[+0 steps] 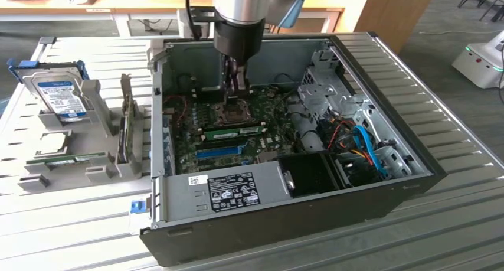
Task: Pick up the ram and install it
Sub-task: 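Press down the ram until it locks into place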
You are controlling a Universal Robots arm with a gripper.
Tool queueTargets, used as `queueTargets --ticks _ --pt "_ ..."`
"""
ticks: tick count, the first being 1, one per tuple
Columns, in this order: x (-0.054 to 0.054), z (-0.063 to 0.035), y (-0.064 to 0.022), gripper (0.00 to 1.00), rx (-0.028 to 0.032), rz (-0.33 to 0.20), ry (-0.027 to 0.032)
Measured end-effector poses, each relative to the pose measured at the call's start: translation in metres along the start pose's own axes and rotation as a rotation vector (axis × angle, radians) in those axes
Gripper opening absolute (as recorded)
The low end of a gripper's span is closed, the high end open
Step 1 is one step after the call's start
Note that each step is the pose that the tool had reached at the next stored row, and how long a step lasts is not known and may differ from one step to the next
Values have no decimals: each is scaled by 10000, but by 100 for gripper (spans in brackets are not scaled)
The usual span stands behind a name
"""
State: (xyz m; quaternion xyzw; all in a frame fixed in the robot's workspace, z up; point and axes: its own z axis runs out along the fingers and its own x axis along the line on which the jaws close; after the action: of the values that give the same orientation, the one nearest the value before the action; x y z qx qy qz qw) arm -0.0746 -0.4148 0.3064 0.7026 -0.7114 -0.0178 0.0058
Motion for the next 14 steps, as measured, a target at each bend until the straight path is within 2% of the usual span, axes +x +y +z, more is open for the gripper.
queueTargets --ticks 7,14 --pt "-2 -127 4 10 0 0 0" --pt "-4 -210 7 10 -1 0 1"
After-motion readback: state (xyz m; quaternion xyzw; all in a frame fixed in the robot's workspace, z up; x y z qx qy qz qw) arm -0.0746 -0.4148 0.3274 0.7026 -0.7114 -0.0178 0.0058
